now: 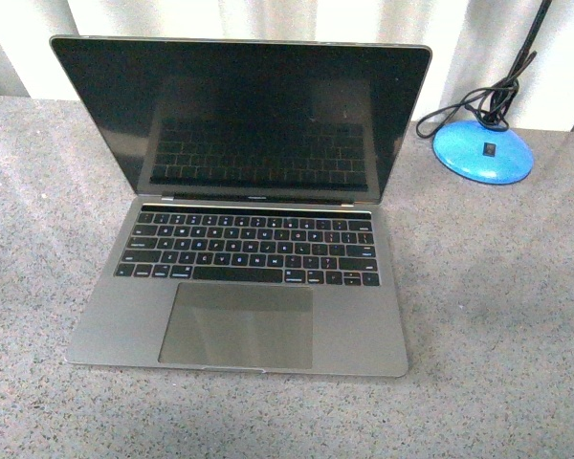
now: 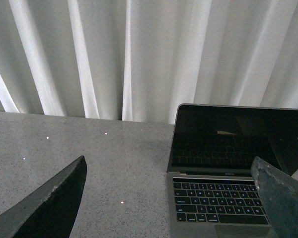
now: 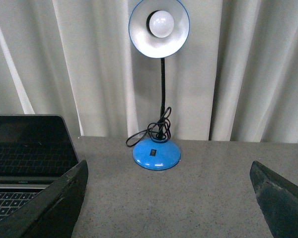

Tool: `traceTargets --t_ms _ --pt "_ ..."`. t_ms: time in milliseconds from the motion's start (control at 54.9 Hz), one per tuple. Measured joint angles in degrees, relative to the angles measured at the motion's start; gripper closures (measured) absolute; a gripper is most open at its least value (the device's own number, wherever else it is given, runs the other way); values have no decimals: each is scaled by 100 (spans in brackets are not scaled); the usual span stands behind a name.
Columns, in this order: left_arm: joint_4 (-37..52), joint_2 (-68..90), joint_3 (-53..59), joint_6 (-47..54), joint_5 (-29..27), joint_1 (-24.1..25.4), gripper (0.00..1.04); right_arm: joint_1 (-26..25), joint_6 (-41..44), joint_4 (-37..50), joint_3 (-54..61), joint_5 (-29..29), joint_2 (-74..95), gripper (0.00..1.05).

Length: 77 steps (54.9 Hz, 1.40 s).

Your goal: Close laptop

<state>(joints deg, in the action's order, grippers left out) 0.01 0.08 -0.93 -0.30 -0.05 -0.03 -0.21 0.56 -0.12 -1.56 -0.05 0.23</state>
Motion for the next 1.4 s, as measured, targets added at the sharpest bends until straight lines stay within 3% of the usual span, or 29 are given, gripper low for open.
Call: traceTargets --t_ms 565,602,620,674,729,766,802,911,984,1057,1404 --pt "0 0 0 2 0 0 7 0 0 0 0 0 0 10" --pt "0 0 0 2 0 0 7 -133 122 -363 -122 -527 164 10" --pt "-59 68 -24 -59 -243 -72 7 -197 219 -540 -190 -748 245 10" --pt "-686 737 -330 -815 -2140 -678 7 -603 675 -1488 -590 -1982 1067 10" --pt "-623 1523 -490 -1534 -3563 -1091 7 -706 1058 -1574 -754 -2437 1790 10" --pt "-431 1912 -516 -1722 -4124 -1167 7 -691 1298 -1364 -828 -2496 2192 10" --pt "-155 2258 -520 -1816 -4301 -1161 7 -636 1471 -1071 -940 -2487 2599 10" --pt "1095 3309 -678 -1532 -3609 -737 7 -354 2072 -129 -1545 -2337 4004 10" --pt "1991 4249 -1121 -997 -2511 -363 7 -149 2441 195 -2116 -2251 5073 10" --pt "2559 4977 -1497 -557 -1904 -229 7 7 2638 293 -2603 -2164 5987 10" --pt "3322 7606 -3418 789 -186 -227 7 787 3523 835 -4297 -1897 8109 10"
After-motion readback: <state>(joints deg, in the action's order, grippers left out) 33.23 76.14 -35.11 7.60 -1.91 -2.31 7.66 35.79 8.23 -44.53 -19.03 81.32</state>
